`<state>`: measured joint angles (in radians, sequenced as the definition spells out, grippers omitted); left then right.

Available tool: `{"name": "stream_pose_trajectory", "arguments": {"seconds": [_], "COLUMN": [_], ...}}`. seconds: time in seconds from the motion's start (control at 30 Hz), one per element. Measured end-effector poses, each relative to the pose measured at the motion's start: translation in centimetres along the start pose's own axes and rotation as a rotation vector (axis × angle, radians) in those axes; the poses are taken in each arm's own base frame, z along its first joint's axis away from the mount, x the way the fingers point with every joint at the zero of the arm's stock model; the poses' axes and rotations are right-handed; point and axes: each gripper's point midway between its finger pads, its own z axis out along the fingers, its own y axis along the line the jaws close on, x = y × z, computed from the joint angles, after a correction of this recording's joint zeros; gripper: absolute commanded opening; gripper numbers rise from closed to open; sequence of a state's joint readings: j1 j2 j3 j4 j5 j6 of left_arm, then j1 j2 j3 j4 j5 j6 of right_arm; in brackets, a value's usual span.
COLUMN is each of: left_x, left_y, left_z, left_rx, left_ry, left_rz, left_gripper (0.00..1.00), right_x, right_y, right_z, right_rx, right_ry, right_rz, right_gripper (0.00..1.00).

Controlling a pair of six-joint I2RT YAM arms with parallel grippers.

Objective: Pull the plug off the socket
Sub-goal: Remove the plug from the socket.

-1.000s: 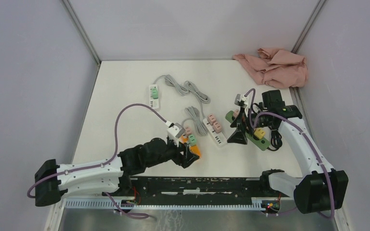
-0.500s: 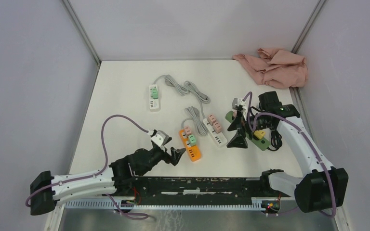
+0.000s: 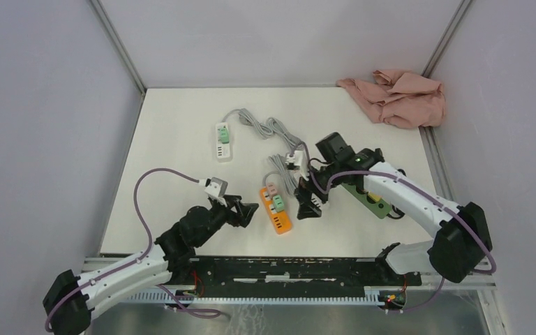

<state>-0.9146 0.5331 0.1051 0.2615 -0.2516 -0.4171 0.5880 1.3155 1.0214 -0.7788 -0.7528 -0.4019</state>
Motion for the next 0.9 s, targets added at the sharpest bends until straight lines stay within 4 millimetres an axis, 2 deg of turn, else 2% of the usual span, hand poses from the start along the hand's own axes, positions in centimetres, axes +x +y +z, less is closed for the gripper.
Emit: {"name": "stream_pose_trajectory", "arguments": {"seconds": [0.13,0.23,0.33,0.5,0.67,0.9], "left_x": [2.5,4.3,5.6,6.2,5.6,5.5], "left_y": [1.1,1.6,1.9,2.0,1.5,0.7], "left_z": [0.5,0.5,0.5,0.6,0.8,0.8], "left_rx": [-0.041,-0.069,-0.088,-0.1,-0.086,-0.036], "left_ry": [0.101,0.174,0.229,0.248,0.221,0.211], "left_rz": [-0.05,-0.071,-0.082,-0.114,-0.142,-0.156], "left_gripper": [0.64,0.62,0.59,0.51,0.47,0.49], "right_x": [-1.7,-2.3,-2.3,-0.8,-0.1,-0.1], "right_y": [-0.2,-0.5,-1.8,-3.7,-4.8,-5.9], "right_z": [3.4,5.2,7.0,9.2,10.2,10.7], "right_rx": [0.091,0.173,0.284,0.405,0.469,0.505], "right_ry": [0.076,0.102,0.12,0.167,0.18,0.184], "right_rz": [-0.014,0.022,0.094,0.204,0.259,0.265], "right_gripper": [0.99,0.99,0.98,0.84,0.72,0.4]}}
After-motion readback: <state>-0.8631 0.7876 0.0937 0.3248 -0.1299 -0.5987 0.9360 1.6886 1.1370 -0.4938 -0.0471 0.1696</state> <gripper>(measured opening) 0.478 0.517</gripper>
